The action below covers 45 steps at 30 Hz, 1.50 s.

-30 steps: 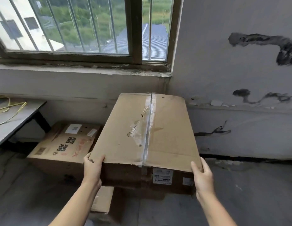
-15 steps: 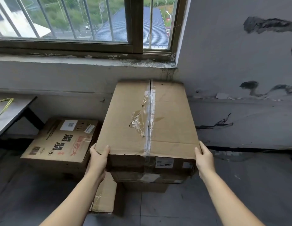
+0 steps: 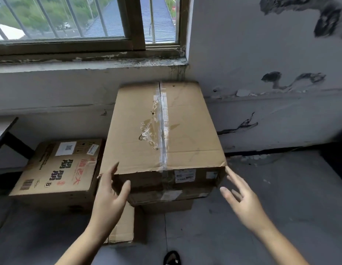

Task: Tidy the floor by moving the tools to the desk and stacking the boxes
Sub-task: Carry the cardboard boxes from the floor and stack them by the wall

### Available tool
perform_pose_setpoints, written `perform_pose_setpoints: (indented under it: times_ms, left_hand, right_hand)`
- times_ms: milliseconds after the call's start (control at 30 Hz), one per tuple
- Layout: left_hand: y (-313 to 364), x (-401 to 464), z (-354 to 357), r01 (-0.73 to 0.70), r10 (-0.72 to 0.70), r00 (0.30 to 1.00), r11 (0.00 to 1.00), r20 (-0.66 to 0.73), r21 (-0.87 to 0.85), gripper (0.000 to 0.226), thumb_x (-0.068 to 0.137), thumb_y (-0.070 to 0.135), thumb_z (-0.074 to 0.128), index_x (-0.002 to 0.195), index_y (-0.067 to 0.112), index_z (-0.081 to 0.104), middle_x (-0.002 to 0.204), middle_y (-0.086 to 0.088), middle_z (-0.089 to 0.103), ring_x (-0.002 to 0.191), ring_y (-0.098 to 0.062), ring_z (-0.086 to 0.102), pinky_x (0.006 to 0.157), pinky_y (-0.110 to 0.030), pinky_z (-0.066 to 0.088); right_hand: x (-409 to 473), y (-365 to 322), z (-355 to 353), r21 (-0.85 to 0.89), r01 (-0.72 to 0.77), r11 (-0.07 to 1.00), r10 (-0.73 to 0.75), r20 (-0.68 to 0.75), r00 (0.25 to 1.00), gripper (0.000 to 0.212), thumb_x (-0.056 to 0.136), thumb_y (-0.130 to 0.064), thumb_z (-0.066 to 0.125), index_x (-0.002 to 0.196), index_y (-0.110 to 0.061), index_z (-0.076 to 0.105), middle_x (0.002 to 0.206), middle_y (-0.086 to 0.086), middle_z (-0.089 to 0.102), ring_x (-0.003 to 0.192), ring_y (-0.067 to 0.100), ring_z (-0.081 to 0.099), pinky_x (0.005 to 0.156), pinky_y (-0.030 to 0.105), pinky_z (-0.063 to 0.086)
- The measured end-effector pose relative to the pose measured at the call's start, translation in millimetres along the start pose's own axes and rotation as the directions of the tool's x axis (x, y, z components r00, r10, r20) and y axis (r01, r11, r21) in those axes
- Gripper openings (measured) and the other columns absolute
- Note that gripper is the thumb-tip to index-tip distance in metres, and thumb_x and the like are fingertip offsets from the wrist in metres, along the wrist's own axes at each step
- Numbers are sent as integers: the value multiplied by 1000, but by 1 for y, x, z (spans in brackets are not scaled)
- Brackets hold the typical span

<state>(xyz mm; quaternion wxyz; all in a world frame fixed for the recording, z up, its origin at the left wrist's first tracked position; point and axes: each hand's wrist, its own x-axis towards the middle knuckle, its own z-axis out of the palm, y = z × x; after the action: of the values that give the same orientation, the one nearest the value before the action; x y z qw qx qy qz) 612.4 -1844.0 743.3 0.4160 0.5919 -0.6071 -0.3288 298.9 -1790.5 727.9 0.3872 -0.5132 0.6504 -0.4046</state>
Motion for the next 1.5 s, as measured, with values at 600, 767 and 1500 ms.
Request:
perform_pose_setpoints:
  times_ms: [600,767,1500]
  left_hand:
    - [67,-210,188,-176,352,330,934,876,-310,58,66,42,58,112,72,40,118,34,57,111,4,57,92,-7,41]
    - [98,-295,243,-165,412,53,902,910,-399,56,64,43,59,111,70,43,116,31,59,111,2,58,92,-8,42]
    - [265,-747,437,-45,374,-807,734,458,-678,52,66,47,58,109,71,42,115,34,58,107,7,58,91,-12,46]
  right_hand:
    - [-367,77,-48,304,-269,914,406,-665,627,69,57,-51,76,110,-76,38,119,-40,52,113,-11,53,90,4,40]
    - [-476,91,-44,481,-235,844,533,-798,281,70,44,-87,61,110,-74,40,117,-37,55,111,-10,55,88,5,42]
    - [-785,160,-97,608,169,776,497,-424,-757,82,81,6,62,92,-75,49,105,-36,61,99,-11,59,78,4,46]
